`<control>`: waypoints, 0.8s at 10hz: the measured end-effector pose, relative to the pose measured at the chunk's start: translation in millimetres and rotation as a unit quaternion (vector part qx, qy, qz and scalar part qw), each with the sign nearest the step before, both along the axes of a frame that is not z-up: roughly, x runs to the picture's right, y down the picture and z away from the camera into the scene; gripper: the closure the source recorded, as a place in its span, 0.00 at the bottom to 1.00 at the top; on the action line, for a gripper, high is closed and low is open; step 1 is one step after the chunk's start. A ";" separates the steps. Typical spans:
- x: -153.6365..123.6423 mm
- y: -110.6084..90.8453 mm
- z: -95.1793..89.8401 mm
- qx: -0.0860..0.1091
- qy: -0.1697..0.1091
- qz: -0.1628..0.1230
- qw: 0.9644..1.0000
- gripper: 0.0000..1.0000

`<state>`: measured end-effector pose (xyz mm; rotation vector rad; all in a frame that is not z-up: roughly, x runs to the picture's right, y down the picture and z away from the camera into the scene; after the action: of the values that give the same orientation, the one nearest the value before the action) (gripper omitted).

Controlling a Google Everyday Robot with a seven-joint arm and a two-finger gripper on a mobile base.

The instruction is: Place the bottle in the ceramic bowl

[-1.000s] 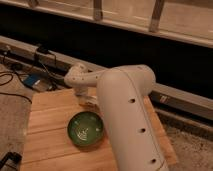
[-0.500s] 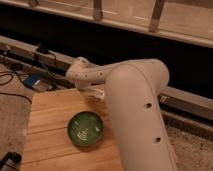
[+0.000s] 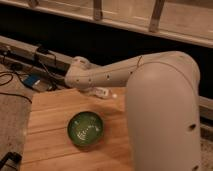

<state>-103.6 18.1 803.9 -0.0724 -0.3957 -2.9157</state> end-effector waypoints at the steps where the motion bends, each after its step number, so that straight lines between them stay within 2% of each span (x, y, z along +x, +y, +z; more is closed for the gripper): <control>1: -4.7 14.3 -13.7 -0.002 -0.002 -0.004 1.000 1.00; 3: -12.3 41.9 -38.8 -0.011 -0.003 -0.013 1.000 1.00; 5: -18.2 67.3 -58.4 -0.029 -0.005 -0.021 0.999 1.00; 8: -26.2 113.4 -82.3 -0.084 -0.010 -0.038 0.996 1.00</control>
<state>-129.8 131.5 721.6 -0.0836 -0.6545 -2.9542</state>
